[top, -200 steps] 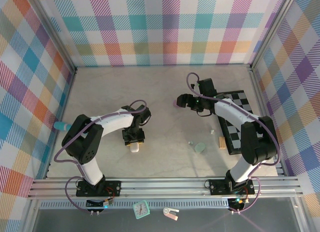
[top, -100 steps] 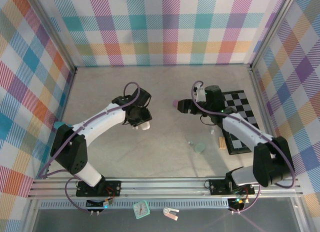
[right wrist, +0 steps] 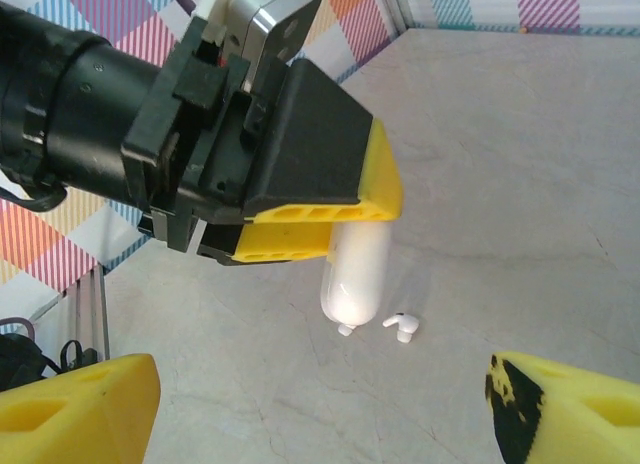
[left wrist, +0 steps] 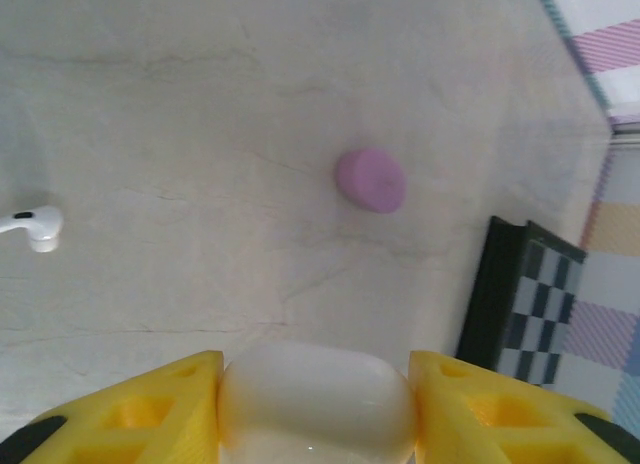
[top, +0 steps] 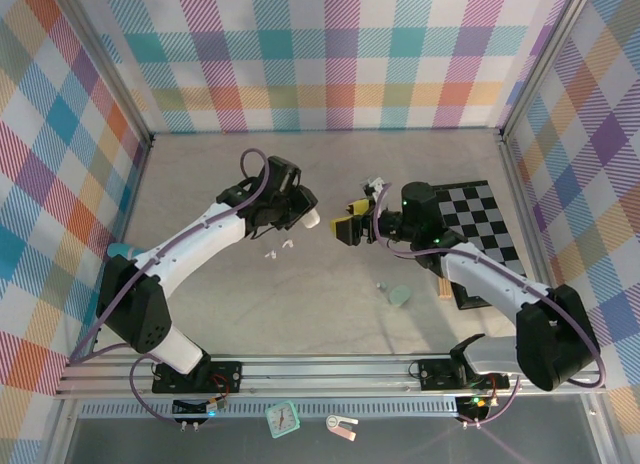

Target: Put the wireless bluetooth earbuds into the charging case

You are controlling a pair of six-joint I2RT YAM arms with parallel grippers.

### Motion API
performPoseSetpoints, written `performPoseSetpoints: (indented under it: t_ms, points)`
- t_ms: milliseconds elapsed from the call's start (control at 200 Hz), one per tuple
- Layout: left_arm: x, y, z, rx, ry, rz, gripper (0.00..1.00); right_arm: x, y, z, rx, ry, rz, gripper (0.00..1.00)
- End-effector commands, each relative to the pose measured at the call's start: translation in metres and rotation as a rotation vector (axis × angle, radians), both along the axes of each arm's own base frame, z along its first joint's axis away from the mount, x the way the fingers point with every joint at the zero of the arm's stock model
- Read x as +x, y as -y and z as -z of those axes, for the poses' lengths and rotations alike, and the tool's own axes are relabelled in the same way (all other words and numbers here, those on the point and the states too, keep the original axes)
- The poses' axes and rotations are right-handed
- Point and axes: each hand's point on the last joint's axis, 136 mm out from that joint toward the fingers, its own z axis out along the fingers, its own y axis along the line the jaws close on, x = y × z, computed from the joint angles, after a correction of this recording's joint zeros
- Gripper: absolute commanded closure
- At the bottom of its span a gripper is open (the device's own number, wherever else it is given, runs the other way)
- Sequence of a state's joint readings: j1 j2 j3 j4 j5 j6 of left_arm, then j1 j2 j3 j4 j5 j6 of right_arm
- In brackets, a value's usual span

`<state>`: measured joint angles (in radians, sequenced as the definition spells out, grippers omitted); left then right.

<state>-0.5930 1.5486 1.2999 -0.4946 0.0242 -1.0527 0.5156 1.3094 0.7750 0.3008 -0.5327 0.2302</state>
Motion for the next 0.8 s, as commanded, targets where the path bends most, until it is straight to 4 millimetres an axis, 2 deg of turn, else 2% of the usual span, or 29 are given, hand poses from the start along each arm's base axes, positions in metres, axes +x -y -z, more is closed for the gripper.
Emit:
performPoseSetpoints:
  t_ms: [0,150,275,440,550,795]
  points:
    - [0.002,0.008,-0.031,-0.126,0.038,-0.014,0.55,0.004,-0.014,-0.013,0.032,0.069,-0.053,0.17]
    - [0.0,0.012,-0.036,-0.176,0.046,-0.009,0.55,0.009,-0.027,-0.007,0.038,0.039,-0.087,0.2]
    - [0.0,0.011,-0.043,-0.19,0.067,-0.012,0.55,0.011,-0.035,-0.003,0.04,0.024,-0.106,0.34]
    - [-0.003,0.01,-0.043,-0.187,0.066,-0.01,0.54,0.011,-0.044,-0.004,0.045,0.02,-0.134,0.47]
    - [-0.003,0.01,-0.041,-0.192,0.063,-0.007,0.54,0.012,-0.049,-0.006,0.05,0.019,-0.152,0.52]
    - [-0.006,0.012,-0.04,-0.201,0.059,0.006,0.55,0.016,-0.055,-0.005,0.051,0.015,-0.167,0.72]
